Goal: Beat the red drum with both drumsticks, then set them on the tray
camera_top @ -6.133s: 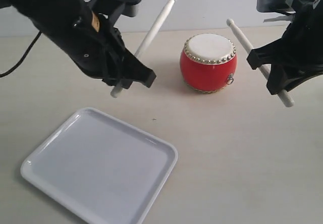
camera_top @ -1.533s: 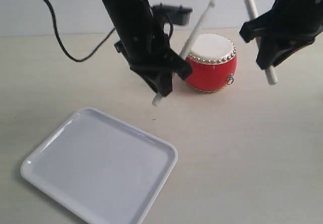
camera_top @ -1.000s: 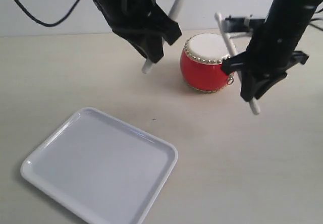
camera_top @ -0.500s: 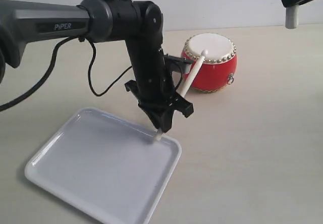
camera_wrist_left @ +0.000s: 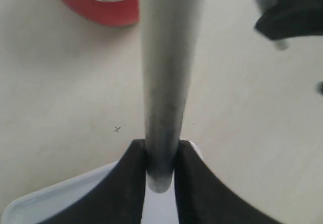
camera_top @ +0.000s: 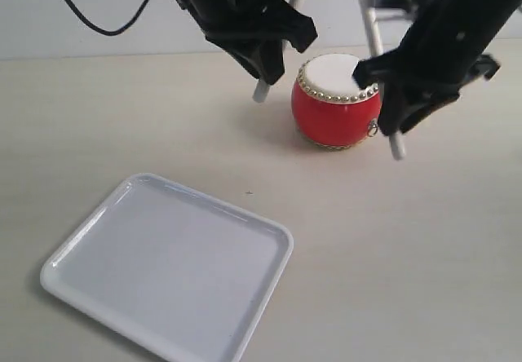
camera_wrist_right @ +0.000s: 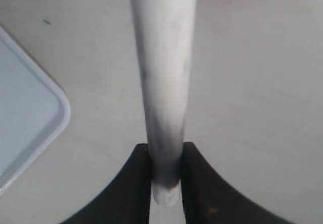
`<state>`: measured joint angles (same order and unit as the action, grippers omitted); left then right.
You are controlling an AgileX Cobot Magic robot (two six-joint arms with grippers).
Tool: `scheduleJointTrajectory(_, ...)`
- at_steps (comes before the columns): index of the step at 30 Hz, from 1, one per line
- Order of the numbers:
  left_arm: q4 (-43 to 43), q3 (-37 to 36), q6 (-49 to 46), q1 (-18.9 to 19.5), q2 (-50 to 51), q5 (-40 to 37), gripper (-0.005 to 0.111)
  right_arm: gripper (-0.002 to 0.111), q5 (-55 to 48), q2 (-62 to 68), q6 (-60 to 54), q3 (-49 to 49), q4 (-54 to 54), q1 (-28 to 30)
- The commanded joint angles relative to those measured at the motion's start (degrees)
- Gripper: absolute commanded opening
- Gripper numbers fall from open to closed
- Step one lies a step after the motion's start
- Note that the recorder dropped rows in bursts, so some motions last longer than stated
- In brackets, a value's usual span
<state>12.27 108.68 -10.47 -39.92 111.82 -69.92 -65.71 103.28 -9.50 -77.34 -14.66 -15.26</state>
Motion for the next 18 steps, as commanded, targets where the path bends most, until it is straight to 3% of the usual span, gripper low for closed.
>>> scheduleJointTrajectory(1,-1.1,-1.9,1.3,0.0,-3.3,0.0,0.000,0.000,-3.7,11.6,-0.5,-0.2,-2.1,0.0)
scheduleJointTrajectory(7,-1.6,-4.7,1.1,0.0,-3.0,0.0,0.000,0.000,-4.3,13.9,-2.4,-0.8,-2.3,0.0)
scheduleJointTrajectory(18,3.1,-3.4,0.1,0.0,12.7,0.0,0.000,0.000,-2.6,-11.9,-3.3,-3.8,-3.2,0.1)
